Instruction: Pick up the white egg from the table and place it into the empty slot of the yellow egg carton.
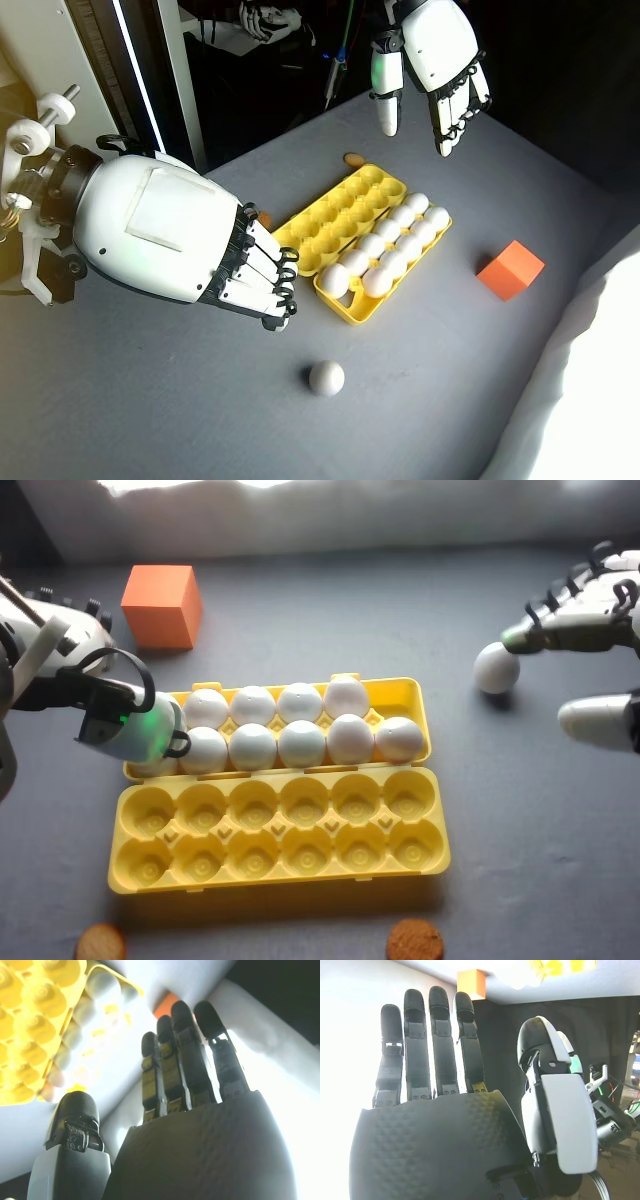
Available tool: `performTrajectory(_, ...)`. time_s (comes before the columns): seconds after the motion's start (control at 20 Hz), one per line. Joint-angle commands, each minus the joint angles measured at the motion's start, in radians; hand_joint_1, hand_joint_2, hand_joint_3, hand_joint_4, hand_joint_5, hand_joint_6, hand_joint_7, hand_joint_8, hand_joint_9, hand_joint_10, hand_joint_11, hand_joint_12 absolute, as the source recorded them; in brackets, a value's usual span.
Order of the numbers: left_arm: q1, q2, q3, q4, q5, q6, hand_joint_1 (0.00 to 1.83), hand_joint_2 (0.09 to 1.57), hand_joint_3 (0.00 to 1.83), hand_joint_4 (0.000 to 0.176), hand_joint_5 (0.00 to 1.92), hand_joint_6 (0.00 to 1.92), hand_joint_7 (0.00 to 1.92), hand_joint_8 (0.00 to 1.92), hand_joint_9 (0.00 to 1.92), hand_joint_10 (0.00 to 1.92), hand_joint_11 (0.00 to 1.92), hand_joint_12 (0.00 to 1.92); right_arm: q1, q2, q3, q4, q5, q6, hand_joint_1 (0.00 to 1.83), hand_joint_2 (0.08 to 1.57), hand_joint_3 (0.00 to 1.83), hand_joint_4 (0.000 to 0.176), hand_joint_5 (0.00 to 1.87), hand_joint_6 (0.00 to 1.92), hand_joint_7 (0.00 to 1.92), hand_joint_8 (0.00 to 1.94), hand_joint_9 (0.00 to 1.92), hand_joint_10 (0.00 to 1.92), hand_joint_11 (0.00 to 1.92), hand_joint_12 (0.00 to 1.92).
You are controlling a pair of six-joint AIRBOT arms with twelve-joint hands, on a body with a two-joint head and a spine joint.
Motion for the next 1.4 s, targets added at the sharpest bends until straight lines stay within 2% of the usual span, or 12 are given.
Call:
performTrajectory(0.0,-0.011,0.01,-0.001,0.087,0.014,0.003,0.0,1.28,0.03,0.0,0.13,0.0,0.12,0.0,0.09,0.0,0.0,0.2,0.011,0.01,0.001,0.012,0.097,-0.005,0.02,1.39,0.0,0.0,0.2,0.0,0.22,0.0,0.19,0.05,0.0,0.54)
performTrajectory(0.1,-0.011,0.01,-0.001,0.087,0.014,0.003,0.0,1.3,0.01,0.0,0.16,0.0,0.15,0.0,0.12,0.01,0.0,0.28,0.011,0.009,0.001,0.012,0.097,-0.013,0.0,1.39,0.0,0.0,0.19,0.0,0.21,0.0,0.19,0.03,0.0,0.54)
performTrajectory(0.15,-0.011,0.01,-0.001,0.087,0.014,0.003,0.0,1.3,0.01,0.0,0.16,0.0,0.15,0.0,0.12,0.0,0.0,0.29,0.011,0.009,0.001,0.012,0.097,-0.014,0.03,1.37,0.0,0.0,0.23,0.01,0.25,0.01,0.22,0.03,0.0,0.63)
performTrajectory(0.25,-0.011,0.01,-0.001,0.087,0.014,0.003,0.0,1.31,0.0,0.0,0.18,0.0,0.17,0.0,0.14,0.0,0.0,0.35,0.004,0.005,0.007,0.012,0.099,-0.014,0.21,1.29,0.0,0.0,0.28,0.01,0.31,0.01,0.28,0.03,0.0,0.78)
performTrajectory(0.35,-0.011,0.01,-0.001,0.087,0.015,0.003,0.0,1.3,0.0,0.0,0.2,0.0,0.21,0.01,0.17,0.01,0.0,0.43,-0.007,-0.014,0.038,0.012,0.113,-0.014,0.62,1.08,0.0,0.0,0.25,0.0,0.26,0.0,0.23,0.0,0.0,0.61)
performTrajectory(0.5,-0.011,0.01,-0.001,0.087,0.015,0.003,0.0,1.3,0.0,0.0,0.21,0.0,0.21,0.0,0.17,0.0,0.0,0.42,-0.021,-0.081,0.139,0.012,0.134,-0.013,0.89,0.95,0.0,0.0,0.21,0.0,0.22,0.0,0.2,0.0,0.0,0.53)
performTrajectory(0.7,-0.011,0.01,-0.001,0.087,0.015,0.003,0.0,1.31,0.0,0.0,0.25,0.01,0.26,0.01,0.22,0.01,0.0,0.52,-0.054,-0.151,0.244,0.012,0.213,-0.013,1.0,0.9,0.0,0.0,0.2,0.0,0.2,0.0,0.19,0.0,0.0,0.65)
performTrajectory(0.75,-0.011,0.01,-0.001,0.087,0.015,0.003,0.0,1.31,0.0,0.0,0.24,0.0,0.25,0.0,0.21,0.0,0.0,0.47,-0.057,-0.173,0.27,0.016,0.215,-0.013,1.02,0.89,0.0,0.0,0.21,0.01,0.21,0.0,0.2,0.01,0.0,0.69)
performTrajectory(0.8,-0.011,0.01,-0.001,0.087,0.015,0.003,0.0,1.31,0.0,0.0,0.28,0.0,0.29,0.0,0.25,0.0,0.0,0.58,-0.063,-0.197,0.297,0.034,0.209,-0.014,1.04,0.89,0.0,0.0,0.24,0.01,0.24,0.01,0.24,0.02,0.0,0.8)
performTrajectory(0.9,-0.011,0.01,-0.001,0.087,0.015,0.003,0.0,1.3,0.0,0.0,0.28,0.0,0.3,0.0,0.26,0.0,0.0,0.61,-0.07,-0.238,0.346,0.046,0.218,-0.014,1.04,0.91,0.0,0.0,0.29,0.02,0.29,0.02,0.28,0.03,0.0,0.92)
performTrajectory(1.1,-0.011,0.01,-0.001,0.087,0.015,0.003,0.0,1.32,0.0,0.0,0.26,0.0,0.27,0.0,0.23,0.0,0.0,0.53,-0.072,-0.332,0.454,0.081,0.229,-0.014,1.04,0.96,0.01,0.0,0.42,0.04,0.45,0.04,0.39,0.06,0.0,1.13)
performTrajectory(1.35,-0.011,0.01,-0.001,0.087,0.015,0.003,0.0,1.31,0.0,0.0,0.28,0.01,0.29,0.01,0.26,0.01,0.0,0.55,-0.1,-0.429,0.56,0.087,0.253,-0.014,1.07,0.95,0.0,0.0,0.53,0.04,0.58,0.05,0.5,0.1,0.0,1.25)
